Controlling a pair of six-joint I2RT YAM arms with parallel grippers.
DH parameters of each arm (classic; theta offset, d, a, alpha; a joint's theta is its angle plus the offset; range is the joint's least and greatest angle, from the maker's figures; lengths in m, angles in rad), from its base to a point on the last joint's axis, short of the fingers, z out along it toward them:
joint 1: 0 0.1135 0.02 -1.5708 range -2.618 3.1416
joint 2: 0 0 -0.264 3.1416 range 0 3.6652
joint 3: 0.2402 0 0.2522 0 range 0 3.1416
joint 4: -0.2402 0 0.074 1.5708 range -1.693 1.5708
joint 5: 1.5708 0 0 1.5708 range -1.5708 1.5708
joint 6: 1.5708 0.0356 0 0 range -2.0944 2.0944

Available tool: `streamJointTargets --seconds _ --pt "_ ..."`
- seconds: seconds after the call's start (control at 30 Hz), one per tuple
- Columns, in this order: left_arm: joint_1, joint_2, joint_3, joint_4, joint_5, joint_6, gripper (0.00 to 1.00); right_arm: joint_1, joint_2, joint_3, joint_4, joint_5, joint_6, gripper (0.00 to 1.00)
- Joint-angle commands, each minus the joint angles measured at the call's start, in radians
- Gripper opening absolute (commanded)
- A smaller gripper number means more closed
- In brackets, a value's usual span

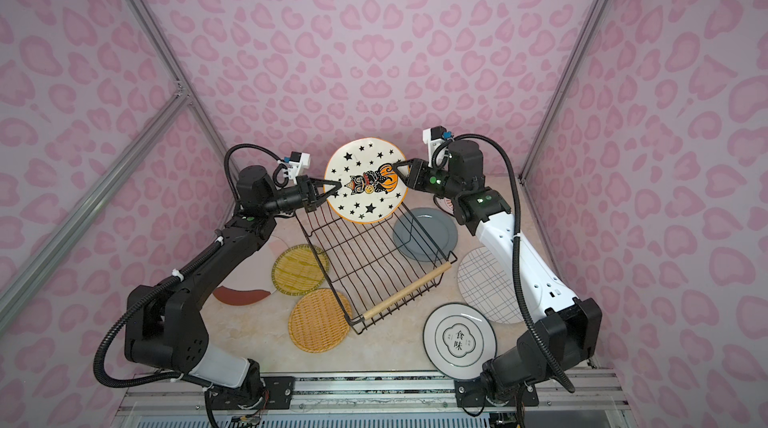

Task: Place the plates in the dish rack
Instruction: 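Carry the star plate toward the right gripper while the right gripper reaches for it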

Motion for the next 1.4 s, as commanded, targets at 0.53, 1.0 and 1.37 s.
streamJointTargets --seconds 0.53,1.0,1.37 --pt "-0.001 0.010 -0.020 0.079 0.023 0.063 0.04 0.017 0.004 0.011 -0.099 -0.031 -0.006 0.05" --pt "0.001 -0.064 -0.062 0.091 -0.021 0.025 0.48 0.037 -0.077 0.031 -0.160 0.054 -0.058 0.00" --pt "0.059 -0.268 -0.179 0.043 -0.138 0.004 1.00 0.042 -0.151 0.084 -0.364 0.196 -0.168 0.00"
